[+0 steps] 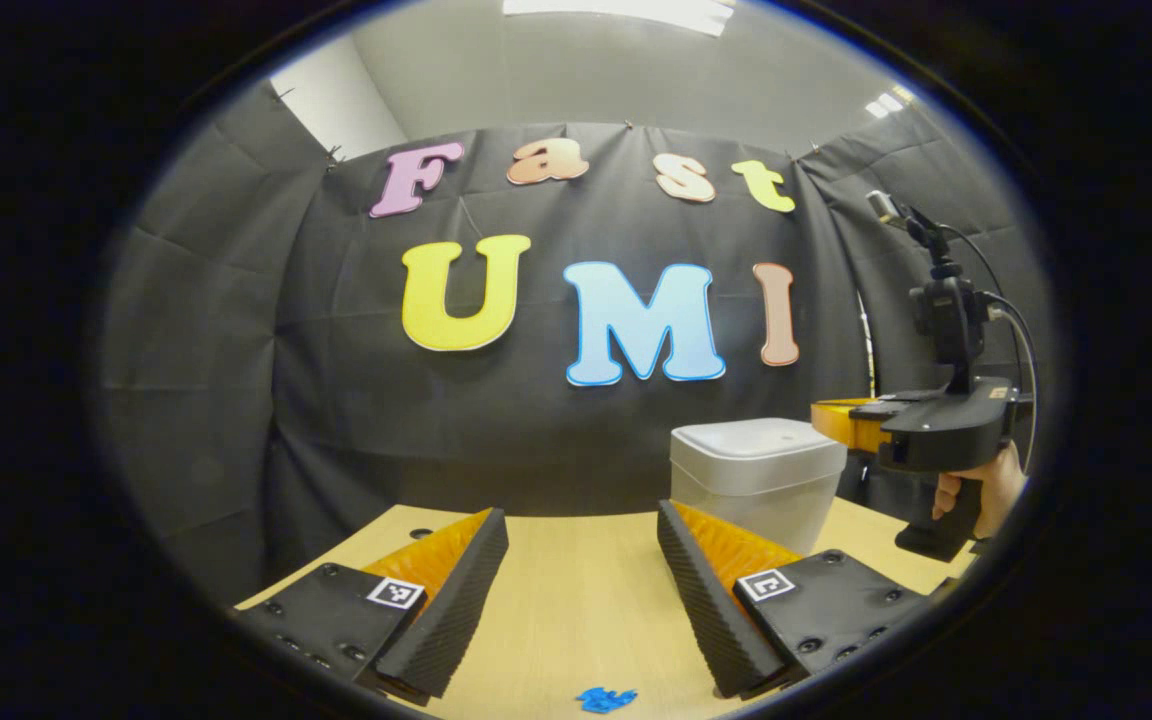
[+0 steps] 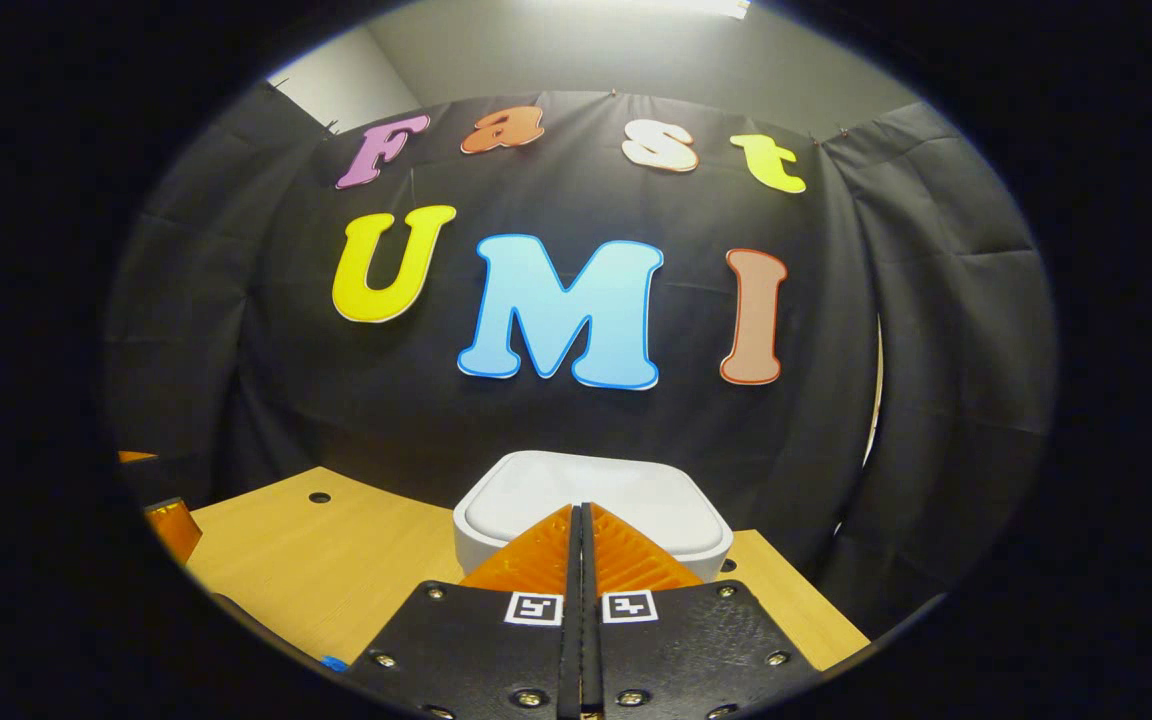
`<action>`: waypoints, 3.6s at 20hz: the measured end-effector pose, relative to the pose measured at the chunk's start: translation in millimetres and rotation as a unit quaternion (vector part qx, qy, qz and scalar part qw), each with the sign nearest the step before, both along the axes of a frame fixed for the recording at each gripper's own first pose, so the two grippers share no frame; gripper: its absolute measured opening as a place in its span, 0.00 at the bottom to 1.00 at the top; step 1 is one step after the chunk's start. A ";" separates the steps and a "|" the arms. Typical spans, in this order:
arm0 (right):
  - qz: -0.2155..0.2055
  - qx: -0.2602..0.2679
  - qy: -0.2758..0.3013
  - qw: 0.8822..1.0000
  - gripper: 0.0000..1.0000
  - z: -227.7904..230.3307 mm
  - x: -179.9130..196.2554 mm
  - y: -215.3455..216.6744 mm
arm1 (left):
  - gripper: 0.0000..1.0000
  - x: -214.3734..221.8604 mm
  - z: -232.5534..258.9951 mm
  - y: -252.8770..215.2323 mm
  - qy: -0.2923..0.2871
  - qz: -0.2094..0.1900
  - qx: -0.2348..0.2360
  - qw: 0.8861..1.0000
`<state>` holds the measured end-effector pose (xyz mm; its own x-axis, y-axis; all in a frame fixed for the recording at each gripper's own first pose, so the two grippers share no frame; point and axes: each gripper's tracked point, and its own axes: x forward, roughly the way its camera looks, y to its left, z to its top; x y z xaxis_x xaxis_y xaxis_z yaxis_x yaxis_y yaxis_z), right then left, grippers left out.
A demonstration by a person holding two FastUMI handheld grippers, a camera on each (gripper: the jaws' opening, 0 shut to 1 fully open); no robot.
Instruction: Press the lid of the desktop garbage bin to open it, pick up the crumpled paper on the desktop and throw it into the bin, then pick up the pop can on the desktop and drop it into the bin, and finally close the garbage bin lid.
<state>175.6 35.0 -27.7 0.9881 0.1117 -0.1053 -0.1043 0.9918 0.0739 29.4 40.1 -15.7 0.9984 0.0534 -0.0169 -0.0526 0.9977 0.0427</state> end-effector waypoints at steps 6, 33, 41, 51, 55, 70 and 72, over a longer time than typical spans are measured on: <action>0.003 0.017 0.044 0.999 0.00 -22.6 30.2 0.5 | 1.00 0.7 0.4 4.2 -0.004 0.017 0.001 1.000; 0.000 0.023 -0.052 0.998 0.00 57.3 -7.4 -22.5 | 1.00 -32.2 -10.4 21.8 0.013 0.081 -0.030 0.996; -0.011 0.027 -0.069 0.997 0.00 67.8 -76.9 -25.8 | 0.94 -50.8 -55.0 22.0 0.063 0.061 -0.031 0.996; -0.041 0.019 -0.038 0.998 0.29 40.7 -135.1 -35.7 | 1.00 -63.1 -140.9 -4.4 0.159 -0.011 -0.022 0.987; -0.047 0.020 -0.033 0.998 0.52 37.4 -149.1 -38.8 | 0.95 -56.9 -168.3 -14.8 0.194 -0.030 -0.018 0.980; -0.077 -0.024 -0.015 0.997 0.95 20.9 -181.2 -59.3 | 0.99 -35.0 -285.3 -16.4 0.305 -0.019 -0.058 0.950; -0.077 -0.023 -0.006 0.997 0.95 15.1 -183.5 -60.4 | 1.00 -36.1 -298.8 -16.7 0.318 -0.017 -0.059 0.946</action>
<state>-7.9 -25.5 -12.6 0.9944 -0.0466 -0.0945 0.0495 0.9984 0.0281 -6.7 23.4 -314.6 0.7849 -0.0182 -0.6193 -0.0217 0.9982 -0.0568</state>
